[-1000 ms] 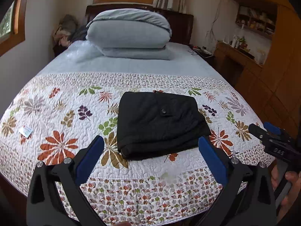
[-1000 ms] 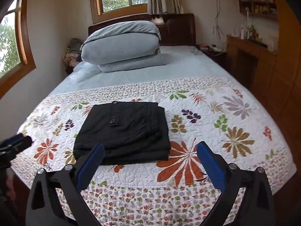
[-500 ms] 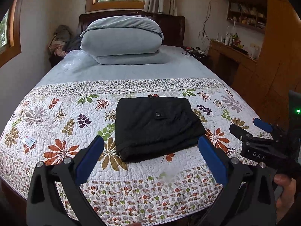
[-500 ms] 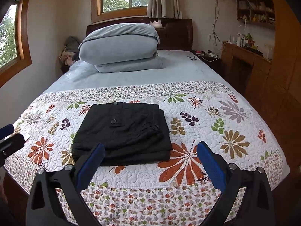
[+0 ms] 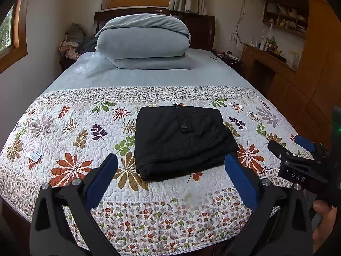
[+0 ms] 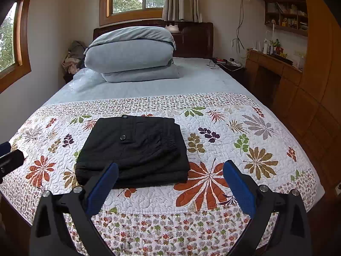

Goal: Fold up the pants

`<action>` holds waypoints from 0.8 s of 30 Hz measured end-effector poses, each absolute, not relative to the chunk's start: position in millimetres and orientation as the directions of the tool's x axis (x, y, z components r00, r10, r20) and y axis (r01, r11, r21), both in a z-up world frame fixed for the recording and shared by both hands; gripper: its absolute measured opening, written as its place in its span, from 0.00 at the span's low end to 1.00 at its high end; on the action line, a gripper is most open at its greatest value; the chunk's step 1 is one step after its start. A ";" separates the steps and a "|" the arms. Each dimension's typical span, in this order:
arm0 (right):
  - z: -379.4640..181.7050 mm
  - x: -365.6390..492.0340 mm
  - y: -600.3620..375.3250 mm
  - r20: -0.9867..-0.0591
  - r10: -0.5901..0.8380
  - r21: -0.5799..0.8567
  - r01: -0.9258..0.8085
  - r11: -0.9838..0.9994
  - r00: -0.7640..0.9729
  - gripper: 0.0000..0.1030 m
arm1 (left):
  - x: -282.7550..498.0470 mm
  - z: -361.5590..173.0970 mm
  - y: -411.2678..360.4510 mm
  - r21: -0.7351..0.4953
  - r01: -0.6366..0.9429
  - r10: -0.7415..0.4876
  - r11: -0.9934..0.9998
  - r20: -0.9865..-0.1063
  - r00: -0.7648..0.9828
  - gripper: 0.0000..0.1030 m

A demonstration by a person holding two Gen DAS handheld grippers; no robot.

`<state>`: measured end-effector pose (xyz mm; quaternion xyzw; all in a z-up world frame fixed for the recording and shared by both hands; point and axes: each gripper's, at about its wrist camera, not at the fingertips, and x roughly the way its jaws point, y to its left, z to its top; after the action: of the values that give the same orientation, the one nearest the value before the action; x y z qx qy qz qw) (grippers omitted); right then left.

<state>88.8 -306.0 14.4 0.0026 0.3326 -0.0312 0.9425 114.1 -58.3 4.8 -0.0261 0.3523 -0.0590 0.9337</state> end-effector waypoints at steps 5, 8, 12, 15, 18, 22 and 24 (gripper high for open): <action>13.9 89.4 -305.0 -0.627 -0.067 -0.026 0.065 0.998 0.776 0.97 | 114.9 3.6 -56.7 -0.100 0.095 -0.138 0.990 -0.655 0.743 0.97; 14.1 89.2 -305.9 -0.626 -0.077 -0.041 0.066 0.997 0.776 0.97 | 115.3 1.6 -56.7 -0.102 0.094 -0.138 0.990 -0.657 0.741 0.97; 15.7 87.6 -310.5 -0.622 -0.082 -0.040 0.073 0.997 0.779 0.97 | 116.1 -1.5 -57.2 -0.098 0.096 -0.137 0.991 -0.660 0.739 0.97; 15.5 87.8 -312.0 -0.621 -0.087 -0.044 0.077 0.996 0.779 0.97 | 116.0 -2.8 -58.0 -0.097 0.101 -0.140 0.990 -0.660 0.738 0.97; 15.5 87.7 -312.4 -0.620 -0.090 -0.047 0.078 0.996 0.779 0.97 | 116.2 -3.7 -58.4 -0.092 0.100 -0.136 0.991 -0.660 0.739 0.97; 16.8 87.0 -313.6 -0.618 -0.083 -0.045 0.070 0.997 0.782 0.97 | 115.5 -4.5 -58.9 -0.080 0.101 -0.129 0.992 -0.654 0.745 0.97; 16.9 87.0 -314.4 -0.622 -0.054 -0.020 0.053 0.998 0.781 0.97 | 115.6 -4.9 -58.5 -0.085 0.107 -0.136 0.991 -0.653 0.745 0.97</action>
<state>87.0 -314.4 16.9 -0.0005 0.3294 -0.0285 0.9438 115.6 -58.5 -4.9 -0.0211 0.3513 -0.0651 0.9337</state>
